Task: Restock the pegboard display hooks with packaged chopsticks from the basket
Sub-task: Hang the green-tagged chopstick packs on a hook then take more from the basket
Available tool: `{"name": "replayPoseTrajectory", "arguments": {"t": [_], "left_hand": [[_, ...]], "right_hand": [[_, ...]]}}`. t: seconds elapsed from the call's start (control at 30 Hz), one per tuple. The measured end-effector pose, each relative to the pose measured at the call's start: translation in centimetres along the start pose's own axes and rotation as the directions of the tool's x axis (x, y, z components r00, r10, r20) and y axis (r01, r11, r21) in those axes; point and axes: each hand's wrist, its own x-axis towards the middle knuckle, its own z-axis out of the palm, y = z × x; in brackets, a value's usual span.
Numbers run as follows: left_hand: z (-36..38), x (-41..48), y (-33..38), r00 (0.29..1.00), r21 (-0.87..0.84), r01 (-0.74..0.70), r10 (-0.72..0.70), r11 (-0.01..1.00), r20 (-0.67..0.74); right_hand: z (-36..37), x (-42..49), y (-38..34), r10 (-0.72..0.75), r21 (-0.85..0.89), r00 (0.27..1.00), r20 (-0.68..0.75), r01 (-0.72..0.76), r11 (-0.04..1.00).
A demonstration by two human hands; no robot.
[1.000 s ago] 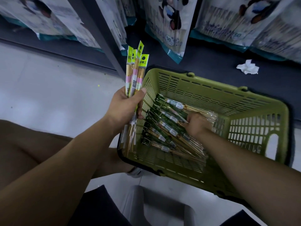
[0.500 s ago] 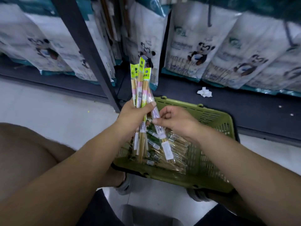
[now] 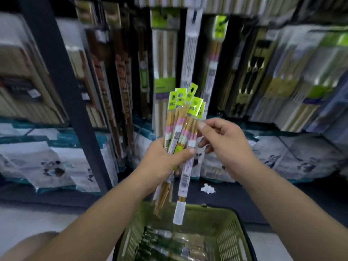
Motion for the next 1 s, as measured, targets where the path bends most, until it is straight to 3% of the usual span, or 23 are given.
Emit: {"name": "replayPoseTrajectory", "arguments": {"t": [0.23,0.4,0.7,1.0], "left_hand": [[0.5,4.2,7.2,0.988,0.007,-0.152,0.151,0.988,0.030],[0.7,5.5,9.0,0.989,-0.029,-0.144,0.142,0.989,-0.051],[0.7,6.9,9.0,0.998,-0.253,-0.050,0.040,0.966,-0.048],[0.8,6.7,8.6,0.999,-0.294,-0.046,0.052,0.955,0.012]], "right_hand": [[-1.5,3.5,-7.1,-0.186,0.053,0.979,-0.079,0.190,0.980],[-2.5,5.9,-10.2,-0.262,0.045,0.949,-0.173,0.274,0.961],[-2.8,9.3,-12.2,-0.244,-0.014,0.933,-0.266,0.249,0.968],[-2.8,10.4,-10.8,-0.243,-0.035,0.917,-0.315,0.245,0.969]]}}
